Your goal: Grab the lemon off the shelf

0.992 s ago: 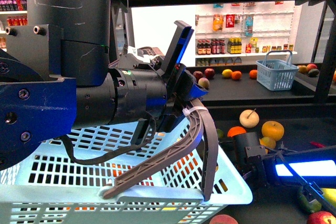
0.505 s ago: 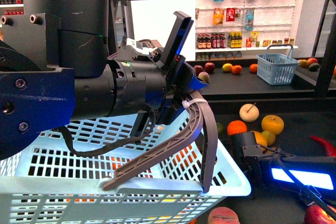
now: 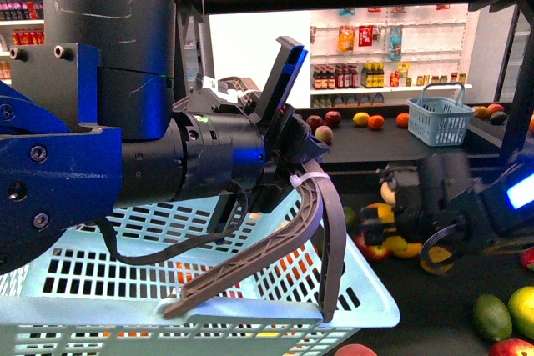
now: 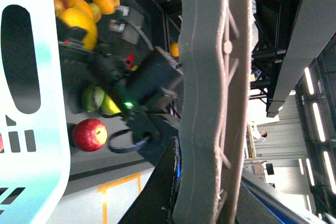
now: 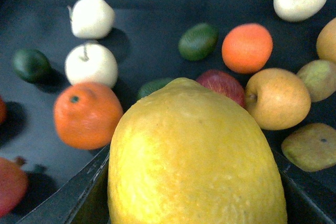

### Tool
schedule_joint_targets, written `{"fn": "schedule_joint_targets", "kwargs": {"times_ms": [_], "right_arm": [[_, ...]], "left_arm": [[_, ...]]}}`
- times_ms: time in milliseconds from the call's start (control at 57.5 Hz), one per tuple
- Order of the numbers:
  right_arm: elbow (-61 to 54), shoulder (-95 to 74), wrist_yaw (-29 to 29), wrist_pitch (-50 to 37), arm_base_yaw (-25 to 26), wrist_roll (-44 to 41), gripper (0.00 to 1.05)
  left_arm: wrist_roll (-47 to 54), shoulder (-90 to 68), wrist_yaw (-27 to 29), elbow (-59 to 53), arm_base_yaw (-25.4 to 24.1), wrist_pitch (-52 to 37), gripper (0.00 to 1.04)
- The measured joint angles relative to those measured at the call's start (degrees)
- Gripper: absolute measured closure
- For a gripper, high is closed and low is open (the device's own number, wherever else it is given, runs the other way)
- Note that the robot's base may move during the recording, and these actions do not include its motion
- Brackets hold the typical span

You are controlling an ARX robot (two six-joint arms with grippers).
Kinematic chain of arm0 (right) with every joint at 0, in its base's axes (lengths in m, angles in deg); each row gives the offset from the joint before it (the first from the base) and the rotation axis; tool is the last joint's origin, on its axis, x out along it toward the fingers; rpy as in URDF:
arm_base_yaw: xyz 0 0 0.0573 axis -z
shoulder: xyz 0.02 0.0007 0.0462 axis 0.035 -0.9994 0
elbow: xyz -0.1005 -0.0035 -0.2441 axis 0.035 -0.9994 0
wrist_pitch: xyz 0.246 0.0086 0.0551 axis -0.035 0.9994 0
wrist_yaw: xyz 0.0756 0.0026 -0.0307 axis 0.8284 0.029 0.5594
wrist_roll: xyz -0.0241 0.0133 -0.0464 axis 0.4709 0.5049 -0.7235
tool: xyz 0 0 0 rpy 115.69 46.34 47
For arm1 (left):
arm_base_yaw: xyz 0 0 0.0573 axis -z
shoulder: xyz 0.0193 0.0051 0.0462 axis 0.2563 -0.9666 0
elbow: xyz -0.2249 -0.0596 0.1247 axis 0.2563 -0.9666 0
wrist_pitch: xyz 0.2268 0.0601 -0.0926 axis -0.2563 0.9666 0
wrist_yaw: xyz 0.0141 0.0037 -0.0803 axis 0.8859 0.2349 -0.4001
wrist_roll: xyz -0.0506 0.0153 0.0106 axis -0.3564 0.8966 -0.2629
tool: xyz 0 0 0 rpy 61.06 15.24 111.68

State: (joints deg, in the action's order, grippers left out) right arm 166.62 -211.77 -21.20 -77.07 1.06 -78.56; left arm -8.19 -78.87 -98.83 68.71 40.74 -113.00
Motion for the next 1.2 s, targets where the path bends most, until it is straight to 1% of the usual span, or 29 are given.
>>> {"fn": "schedule_joint_targets", "kwargs": {"times_ms": [52,226,365,557,818,957,1201], "right_arm": [[-6.62,6.56,2.05,-0.96,0.37,1.68,0.34],[-20.09,19.63,6.97,-1.81,-0.15,5.73,0.34],[-28.26,27.36,9.46,-2.67,-1.97,8.33,0.34],[-36.48,35.01,11.96,-3.72,-5.16,10.73,0.34],[-40.74,37.59,12.5,-4.48,-9.11,11.61,0.34],[-41.44,35.87,12.55,-6.62,-10.78,12.61,0.34],[-40.98,31.87,11.78,-7.54,-12.87,14.58,0.34]], "left_arm": [[-0.02,0.0,0.0,0.0,0.0,0.0,0.96],[-0.02,0.0,-0.02,0.0,0.0,0.0,0.96],[0.0,0.0,0.0,0.0,0.0,0.0,0.96],[0.0,0.0,0.0,0.0,0.0,0.0,0.96],[0.0,0.0,0.0,0.0,0.0,0.0,0.96],[0.0,0.0,0.0,0.0,0.0,0.0,0.96],[-0.02,0.0,0.0,0.0,0.0,0.0,0.96]]}}
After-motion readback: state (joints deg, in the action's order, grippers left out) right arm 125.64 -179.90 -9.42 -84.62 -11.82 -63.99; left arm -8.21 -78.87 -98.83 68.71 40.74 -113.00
